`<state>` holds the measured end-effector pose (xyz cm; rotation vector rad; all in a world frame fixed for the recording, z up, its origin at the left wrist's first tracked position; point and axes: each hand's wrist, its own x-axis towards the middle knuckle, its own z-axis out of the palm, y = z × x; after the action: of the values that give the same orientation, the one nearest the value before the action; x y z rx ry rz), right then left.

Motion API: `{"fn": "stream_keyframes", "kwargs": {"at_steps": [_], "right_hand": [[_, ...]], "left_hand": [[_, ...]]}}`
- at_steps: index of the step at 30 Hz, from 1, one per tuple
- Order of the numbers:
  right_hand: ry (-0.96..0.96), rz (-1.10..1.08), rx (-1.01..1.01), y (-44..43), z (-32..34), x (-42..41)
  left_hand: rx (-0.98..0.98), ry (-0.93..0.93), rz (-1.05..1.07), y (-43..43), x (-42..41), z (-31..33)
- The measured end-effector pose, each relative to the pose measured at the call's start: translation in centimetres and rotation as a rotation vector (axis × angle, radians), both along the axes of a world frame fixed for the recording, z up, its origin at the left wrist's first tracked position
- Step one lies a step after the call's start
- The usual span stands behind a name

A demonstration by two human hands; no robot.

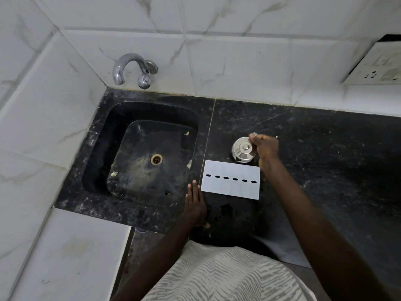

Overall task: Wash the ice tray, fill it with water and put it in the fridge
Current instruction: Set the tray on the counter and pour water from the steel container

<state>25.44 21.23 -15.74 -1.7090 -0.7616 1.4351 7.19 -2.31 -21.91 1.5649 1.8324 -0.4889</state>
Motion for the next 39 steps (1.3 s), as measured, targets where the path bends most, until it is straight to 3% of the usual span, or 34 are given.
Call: {"fn": "stream_keyframes", "kwargs": {"at_steps": [10,18,23,25,33,39], "right_hand": [[-0.024,0.178,-0.034,5.4,-2.7,2.2],[-0.033,0.252,0.089,4.3,-2.7,1.6],[-0.485,0.057,0.166,-1.0,-4.2,3.1],[-0.614,0.079,0.163,-4.3,-6.1,4.2],[-0.895,0.385,0.172,-14.0,-8.2,5.5],[-0.844,0.466,0.229,-13.5,-8.2,6.3]], "left_hand": [[-0.006,0.028,0.0,0.2,0.0,-0.1],[-0.045,0.02,-0.028,0.2,-0.2,0.5],[0.005,-0.005,-0.035,0.1,-0.4,0.3],[0.019,-0.011,-0.032,0.0,-0.5,0.2],[0.087,-0.026,-0.041,-0.5,-0.7,0.6],[0.16,-0.078,0.028,-1.2,-1.7,0.5]]}}
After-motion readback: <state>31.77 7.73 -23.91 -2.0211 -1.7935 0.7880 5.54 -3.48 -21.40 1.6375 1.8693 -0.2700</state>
